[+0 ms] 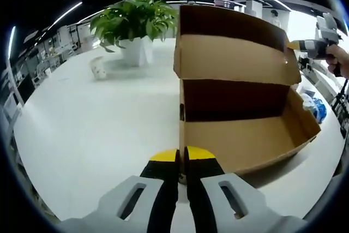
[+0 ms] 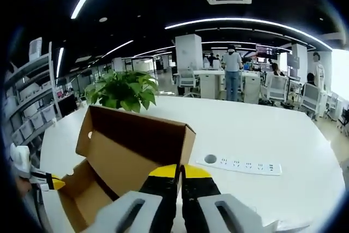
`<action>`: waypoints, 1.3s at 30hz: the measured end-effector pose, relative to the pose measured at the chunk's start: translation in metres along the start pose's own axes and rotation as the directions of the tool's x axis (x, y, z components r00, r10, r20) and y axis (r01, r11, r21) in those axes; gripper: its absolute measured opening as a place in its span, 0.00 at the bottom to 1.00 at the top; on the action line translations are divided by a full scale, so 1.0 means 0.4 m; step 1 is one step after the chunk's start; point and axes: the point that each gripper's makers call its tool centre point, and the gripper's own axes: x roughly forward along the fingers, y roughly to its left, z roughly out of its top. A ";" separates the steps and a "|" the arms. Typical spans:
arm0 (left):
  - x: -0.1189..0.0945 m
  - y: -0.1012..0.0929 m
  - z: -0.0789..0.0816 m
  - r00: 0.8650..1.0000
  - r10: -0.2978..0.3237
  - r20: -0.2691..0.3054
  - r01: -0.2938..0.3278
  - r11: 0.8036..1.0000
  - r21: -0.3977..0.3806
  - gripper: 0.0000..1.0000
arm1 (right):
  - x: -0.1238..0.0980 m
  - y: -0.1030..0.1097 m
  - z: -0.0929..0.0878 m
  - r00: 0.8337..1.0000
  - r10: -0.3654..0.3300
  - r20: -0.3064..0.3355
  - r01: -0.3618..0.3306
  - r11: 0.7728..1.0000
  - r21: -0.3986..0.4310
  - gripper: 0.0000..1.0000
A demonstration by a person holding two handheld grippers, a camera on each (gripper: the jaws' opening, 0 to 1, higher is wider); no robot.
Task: Operate the shoe box by opening the lid, removing the specified soft item, and placing it in the target area until the item is outside and the box remains undamaged.
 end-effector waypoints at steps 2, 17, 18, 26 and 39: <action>0.000 0.000 0.000 1.000 0.003 0.002 -0.003 1.000 -0.008 0.02 | -0.009 0.006 0.000 1.000 0.003 0.007 -0.003 1.000 -0.003 0.00; 0.000 0.001 0.000 1.000 -0.012 0.001 0.012 1.000 -0.018 0.02 | -0.068 0.039 -0.002 0.999 0.016 0.033 -0.015 1.000 -0.026 0.00; 0.000 0.000 0.000 1.000 -0.013 0.000 0.013 1.000 -0.018 0.02 | -0.069 0.040 -0.003 0.999 0.016 0.033 -0.015 1.000 -0.027 0.00; -0.002 0.001 -0.001 1.000 -0.028 0.002 0.028 0.999 -0.025 0.02 | -0.089 0.050 -0.007 0.999 0.021 0.043 -0.019 0.999 -0.032 0.00; -0.006 0.003 -0.005 0.999 -0.041 0.010 0.042 0.998 -0.040 0.03 | -0.122 0.069 -0.023 0.998 0.019 0.062 -0.017 0.999 -0.044 0.00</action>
